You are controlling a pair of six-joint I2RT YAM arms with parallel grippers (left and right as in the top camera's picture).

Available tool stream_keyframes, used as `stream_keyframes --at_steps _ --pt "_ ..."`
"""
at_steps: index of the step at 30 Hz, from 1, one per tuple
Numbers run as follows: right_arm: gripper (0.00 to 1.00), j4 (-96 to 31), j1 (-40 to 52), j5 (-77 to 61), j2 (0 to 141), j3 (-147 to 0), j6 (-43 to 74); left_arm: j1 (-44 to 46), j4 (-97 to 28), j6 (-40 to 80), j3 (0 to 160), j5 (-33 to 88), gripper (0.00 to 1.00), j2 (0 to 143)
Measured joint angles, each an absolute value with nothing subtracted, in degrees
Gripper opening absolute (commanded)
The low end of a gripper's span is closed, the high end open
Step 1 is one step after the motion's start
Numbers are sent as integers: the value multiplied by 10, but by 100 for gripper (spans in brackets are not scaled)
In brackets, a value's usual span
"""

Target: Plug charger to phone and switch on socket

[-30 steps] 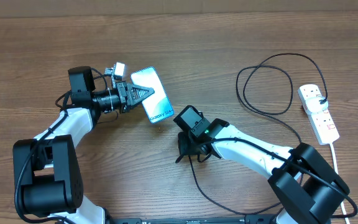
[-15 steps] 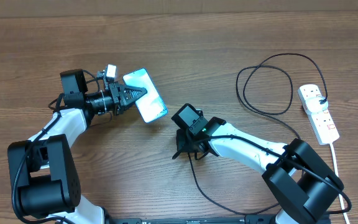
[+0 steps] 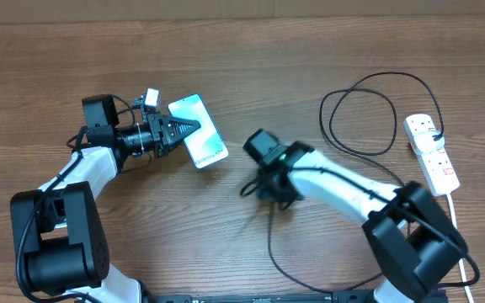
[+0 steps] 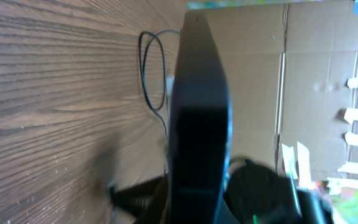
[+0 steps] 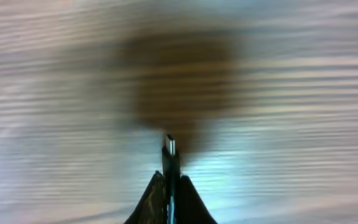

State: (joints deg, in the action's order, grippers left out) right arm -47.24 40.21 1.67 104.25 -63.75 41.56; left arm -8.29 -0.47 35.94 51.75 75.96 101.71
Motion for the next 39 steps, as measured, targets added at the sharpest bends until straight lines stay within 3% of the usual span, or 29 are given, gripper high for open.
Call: stream_keyframes --at_steps 3,9,10,11,12,15,17,20,23,26,27,29,33,36,39 --pt "4 -530 356 78 1043 -658 408 -83 -5 359 517 762 4 1017" --pt "4 -519 279 123 1044 -658 384 -83 -5 359 517 763 4 1017" --pt "8 -509 270 120 1044 -656 383 -83 -5 359 517 763 4 1017" --pt "18 -500 263 114 1044 -654 382 -83 -5 359 517 763 4 1017" --pt "39 -491 254 103 1044 -649 378 -83 -5 359 517 763 4 1017" --pt "63 -484 248 70 1044 -639 374 -83 -5 359 517 763 4 1017" --pt "67 -481 250 60 1044 -639 375 -83 -5 359 517 763 4 1017" --pt "80 -481 253 53 1044 -638 374 -83 -5 359 517 763 4 1017" --pt "80 -484 253 50 1046 -635 389 -83 -5 359 517 763 4 1017" --pt "70 -479 253 48 1053 -631 398 -83 -5 359 517 763 4 1017" --pt "53 -476 253 48 1056 -630 399 -83 -5 359 517 763 4 1017" --pt "36 -467 253 46 1058 -628 403 -83 -5 359 517 763 4 1017" --pt "21 -459 253 45 1059 -626 406 -83 -5 359 517 763 4 1017" --pt "4 -455 253 40 1062 -626 406 -83 -5 359 517 765 4 1017" --pt "4 -451 253 29 1069 -632 398 -83 -5 359 517 765 4 1017"
